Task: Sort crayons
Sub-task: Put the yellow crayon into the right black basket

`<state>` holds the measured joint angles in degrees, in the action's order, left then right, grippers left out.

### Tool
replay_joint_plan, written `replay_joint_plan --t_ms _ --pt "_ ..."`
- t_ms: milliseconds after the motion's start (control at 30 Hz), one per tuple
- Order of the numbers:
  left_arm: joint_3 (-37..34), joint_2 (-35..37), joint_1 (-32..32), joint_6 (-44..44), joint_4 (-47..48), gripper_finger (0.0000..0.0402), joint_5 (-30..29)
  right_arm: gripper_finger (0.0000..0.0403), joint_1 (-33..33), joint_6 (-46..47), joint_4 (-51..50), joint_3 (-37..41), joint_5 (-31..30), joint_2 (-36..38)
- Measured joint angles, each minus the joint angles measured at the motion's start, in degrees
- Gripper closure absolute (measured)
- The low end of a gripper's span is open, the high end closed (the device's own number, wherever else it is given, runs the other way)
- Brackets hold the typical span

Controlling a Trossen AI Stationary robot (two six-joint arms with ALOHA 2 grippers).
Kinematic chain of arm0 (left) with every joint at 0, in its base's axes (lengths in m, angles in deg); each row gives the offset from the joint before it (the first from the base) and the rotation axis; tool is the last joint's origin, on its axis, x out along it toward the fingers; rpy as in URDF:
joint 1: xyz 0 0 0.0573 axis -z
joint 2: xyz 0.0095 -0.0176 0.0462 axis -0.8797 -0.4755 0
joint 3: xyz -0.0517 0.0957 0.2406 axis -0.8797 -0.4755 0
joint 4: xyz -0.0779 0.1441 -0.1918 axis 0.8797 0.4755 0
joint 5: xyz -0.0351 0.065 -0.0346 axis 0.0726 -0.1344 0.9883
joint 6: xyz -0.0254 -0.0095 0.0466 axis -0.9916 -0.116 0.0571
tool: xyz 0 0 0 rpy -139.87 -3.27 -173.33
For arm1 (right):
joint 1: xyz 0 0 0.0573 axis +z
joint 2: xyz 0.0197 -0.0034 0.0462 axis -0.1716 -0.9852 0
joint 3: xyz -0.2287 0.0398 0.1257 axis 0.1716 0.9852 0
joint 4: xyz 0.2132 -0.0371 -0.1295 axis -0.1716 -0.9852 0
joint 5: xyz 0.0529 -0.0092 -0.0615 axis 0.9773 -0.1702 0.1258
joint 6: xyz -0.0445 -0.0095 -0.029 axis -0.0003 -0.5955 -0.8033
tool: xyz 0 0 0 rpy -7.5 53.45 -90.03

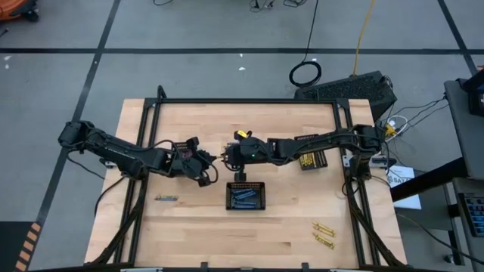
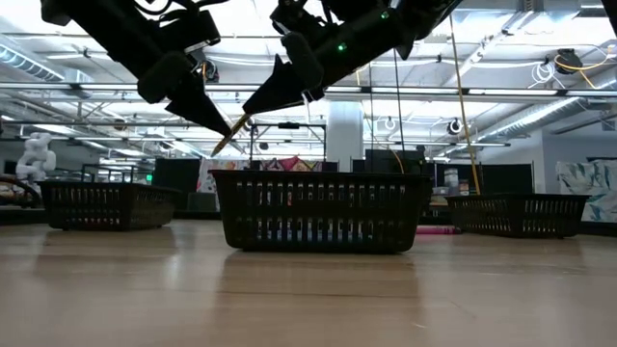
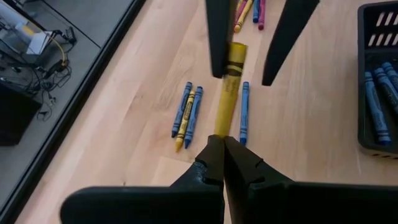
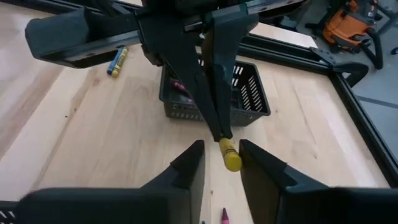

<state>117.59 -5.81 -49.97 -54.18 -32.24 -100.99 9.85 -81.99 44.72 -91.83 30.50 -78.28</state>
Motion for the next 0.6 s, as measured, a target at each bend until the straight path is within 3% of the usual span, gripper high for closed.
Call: replay_joint_plan --t_ms 233,367,467,600 --pt "0.0 0.0 0.0 0.3 -0.4 0.0401 0.0 0.0395 0.0 0.0 -0.3 0.0 -0.3 0.0" --pt "0.0 0.0 0.0 0.3 -0.4 0.0401 0.4 0.0396 0.0 0.1 -2.3 0.0 -0.4 0.0" --pt "0.0 0.0 0.0 0.3 -0.4 0.0400 4.7 0.0399 -0.1 0.8 -5.1 0.0 -0.4 0.0" --pt "0.0 -0.4 -0.2 2.2 -1.3 0.0400 8.9 0.0400 -0.6 3.2 -17.1 0.1 -1.8 3.5"
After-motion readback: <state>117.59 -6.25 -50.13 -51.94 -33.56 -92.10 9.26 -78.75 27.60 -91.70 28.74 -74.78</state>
